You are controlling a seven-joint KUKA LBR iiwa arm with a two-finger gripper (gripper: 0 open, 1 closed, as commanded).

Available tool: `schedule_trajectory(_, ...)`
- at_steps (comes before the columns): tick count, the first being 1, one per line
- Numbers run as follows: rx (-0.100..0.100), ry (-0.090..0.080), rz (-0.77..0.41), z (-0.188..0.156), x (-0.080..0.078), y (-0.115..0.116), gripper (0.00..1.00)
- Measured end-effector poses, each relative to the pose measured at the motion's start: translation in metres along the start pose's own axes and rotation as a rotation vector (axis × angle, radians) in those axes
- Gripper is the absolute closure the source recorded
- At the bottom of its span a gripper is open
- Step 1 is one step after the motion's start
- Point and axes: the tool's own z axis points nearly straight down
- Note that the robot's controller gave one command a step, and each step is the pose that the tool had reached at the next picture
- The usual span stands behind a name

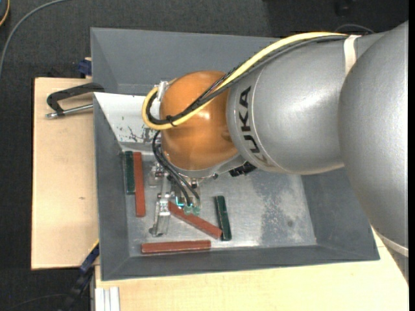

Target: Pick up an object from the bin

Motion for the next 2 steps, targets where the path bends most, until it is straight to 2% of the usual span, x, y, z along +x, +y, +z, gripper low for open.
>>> schedule_trajectory(1,0.002,-0.003,-0.198,0.1089,-0.0391,-0.0648,0.00)
schedule_trajectory(2,-0.001,-0.007,-0.201,0.1057,-0.0398,-0.0617,1.00)
